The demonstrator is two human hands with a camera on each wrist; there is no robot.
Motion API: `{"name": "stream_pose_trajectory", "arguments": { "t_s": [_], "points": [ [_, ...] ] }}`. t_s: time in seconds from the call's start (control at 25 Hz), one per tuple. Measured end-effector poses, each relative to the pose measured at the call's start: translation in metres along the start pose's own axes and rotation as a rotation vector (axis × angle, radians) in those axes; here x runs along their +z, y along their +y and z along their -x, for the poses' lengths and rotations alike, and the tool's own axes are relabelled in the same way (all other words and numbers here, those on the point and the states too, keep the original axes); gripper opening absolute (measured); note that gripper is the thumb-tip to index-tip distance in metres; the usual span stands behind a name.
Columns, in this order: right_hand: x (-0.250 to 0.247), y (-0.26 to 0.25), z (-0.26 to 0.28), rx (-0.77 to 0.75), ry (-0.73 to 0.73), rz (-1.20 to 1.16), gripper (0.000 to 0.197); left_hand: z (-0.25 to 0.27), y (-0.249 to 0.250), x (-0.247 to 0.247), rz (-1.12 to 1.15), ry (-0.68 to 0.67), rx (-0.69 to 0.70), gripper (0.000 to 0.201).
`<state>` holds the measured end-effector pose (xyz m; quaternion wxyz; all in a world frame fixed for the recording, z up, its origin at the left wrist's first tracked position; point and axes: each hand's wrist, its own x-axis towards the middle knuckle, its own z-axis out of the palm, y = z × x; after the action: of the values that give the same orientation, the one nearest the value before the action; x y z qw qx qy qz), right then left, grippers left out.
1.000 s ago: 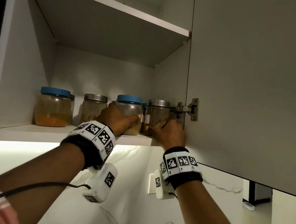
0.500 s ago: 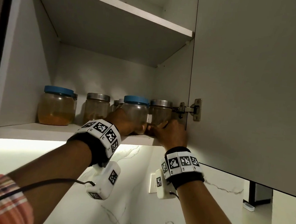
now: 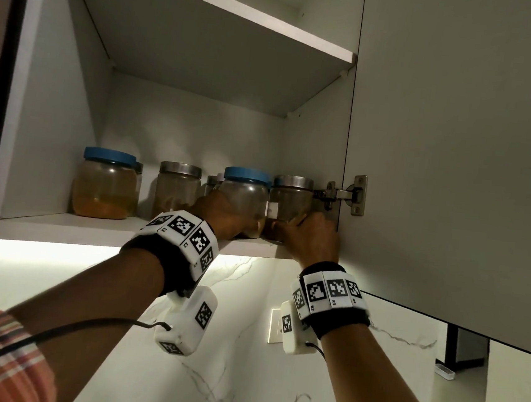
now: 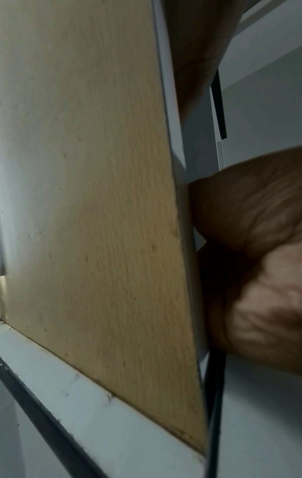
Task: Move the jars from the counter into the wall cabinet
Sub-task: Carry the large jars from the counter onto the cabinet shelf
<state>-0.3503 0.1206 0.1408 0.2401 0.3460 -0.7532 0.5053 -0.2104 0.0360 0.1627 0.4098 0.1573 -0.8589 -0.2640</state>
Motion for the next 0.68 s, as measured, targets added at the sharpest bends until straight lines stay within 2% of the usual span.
{"name": "stream_pose_trajectory", "arguments": {
  "t_s": [0.12,0.24,0.36,0.44,0.6,0.64,0.68],
  "points": [
    [-0.003,0.001,0.000,0.006,-0.016,-0.017,0.038,0.000,0.001,-0.001,-0.015,-0.004,0.021,0.035],
    [-0.003,0.001,0.001,-0.004,-0.021,-0.021,0.034,0.000,0.000,-0.002,-0.044,0.020,-0.016,0.039],
    [-0.004,0.001,0.002,-0.002,-0.022,-0.024,0.039,-0.005,-0.004,-0.002,-0.046,0.024,-0.049,0.036],
    [-0.004,0.001,0.001,-0.003,-0.031,-0.038,0.035,-0.005,-0.005,-0.003,-0.054,0.023,-0.056,0.035],
    [-0.006,0.001,-0.001,0.000,-0.032,-0.011,0.033,-0.002,-0.004,-0.007,0.017,0.053,-0.073,0.038],
    [-0.006,0.001,0.000,0.002,-0.047,-0.012,0.032,-0.001,-0.005,-0.010,0.071,0.092,-0.091,0.048],
    [-0.006,0.001,0.001,0.005,-0.052,-0.014,0.031,0.002,-0.006,-0.012,0.127,0.149,-0.106,0.066]
  ]
}}
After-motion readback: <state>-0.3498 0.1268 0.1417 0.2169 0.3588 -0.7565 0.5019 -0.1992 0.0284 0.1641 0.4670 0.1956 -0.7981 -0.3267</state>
